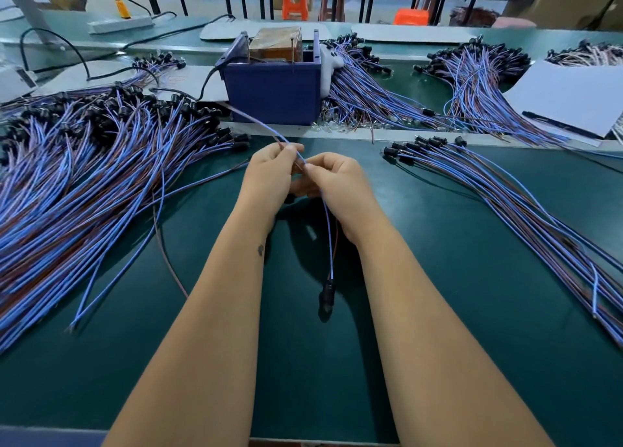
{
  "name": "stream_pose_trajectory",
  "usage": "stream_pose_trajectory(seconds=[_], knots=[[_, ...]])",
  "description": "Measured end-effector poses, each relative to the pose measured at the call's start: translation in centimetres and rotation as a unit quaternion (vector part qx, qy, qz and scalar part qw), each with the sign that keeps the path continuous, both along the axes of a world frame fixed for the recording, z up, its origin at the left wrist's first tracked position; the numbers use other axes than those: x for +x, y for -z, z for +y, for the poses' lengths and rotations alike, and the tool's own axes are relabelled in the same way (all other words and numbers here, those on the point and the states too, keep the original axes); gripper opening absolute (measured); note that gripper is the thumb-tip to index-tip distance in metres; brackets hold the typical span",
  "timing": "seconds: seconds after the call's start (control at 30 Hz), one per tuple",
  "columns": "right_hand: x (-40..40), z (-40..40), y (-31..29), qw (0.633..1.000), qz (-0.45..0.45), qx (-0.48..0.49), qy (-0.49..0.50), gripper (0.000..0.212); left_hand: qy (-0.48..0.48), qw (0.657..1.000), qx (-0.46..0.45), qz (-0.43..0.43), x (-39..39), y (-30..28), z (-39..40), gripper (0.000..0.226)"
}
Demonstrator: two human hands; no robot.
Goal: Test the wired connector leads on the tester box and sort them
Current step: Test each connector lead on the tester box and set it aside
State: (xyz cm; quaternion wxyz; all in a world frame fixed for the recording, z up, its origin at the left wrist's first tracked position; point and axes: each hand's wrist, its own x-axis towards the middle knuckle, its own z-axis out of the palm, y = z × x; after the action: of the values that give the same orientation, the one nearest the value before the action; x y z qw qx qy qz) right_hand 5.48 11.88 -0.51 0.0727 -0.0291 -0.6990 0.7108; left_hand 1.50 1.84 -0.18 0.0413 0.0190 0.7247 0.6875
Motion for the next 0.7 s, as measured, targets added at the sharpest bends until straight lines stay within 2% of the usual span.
stream_pose_trajectory(seconds=[0.13, 0.2, 0.4, 0.5, 0.6, 0.7], knots=[[0.0, -0.3, 0.1, 0.999, 0.007, 0.02, 0.029, 0.019, 0.079, 0.993, -0.071, 0.042, 0.6, 0.1, 0.4, 0.03], [0.1, -0.2, 0.0, 0.999, 0.009, 0.011, 0.045, 0.016, 0.081, 0.992, -0.086, 0.049, 0.7, 0.0, 0.5, 0.032], [0.1, -0.3, -0.1, 0.997, 0.018, 0.013, 0.079, 0.016, -0.006, 0.997, -0.053, 0.057, 0.4, 0.2, 0.1, 0.031], [0.2, -0.2, -0.2, 0.995, 0.026, 0.033, 0.095, 0.014, -0.053, 0.989, -0.108, 0.085, 0.2, 0.4, -0.2, 0.027], [0.2, 0.0, 0.0, 0.992, 0.025, 0.04, 0.118, 0.013, -0.086, 0.974, -0.17, 0.118, 0.2, 0.6, -0.5, 0.032], [0.1, 0.1, 0.0, 0.989, 0.022, 0.04, 0.14, 0.012, -0.105, 0.967, -0.193, 0.131, 0.1, 0.8, -0.7, 0.033]])
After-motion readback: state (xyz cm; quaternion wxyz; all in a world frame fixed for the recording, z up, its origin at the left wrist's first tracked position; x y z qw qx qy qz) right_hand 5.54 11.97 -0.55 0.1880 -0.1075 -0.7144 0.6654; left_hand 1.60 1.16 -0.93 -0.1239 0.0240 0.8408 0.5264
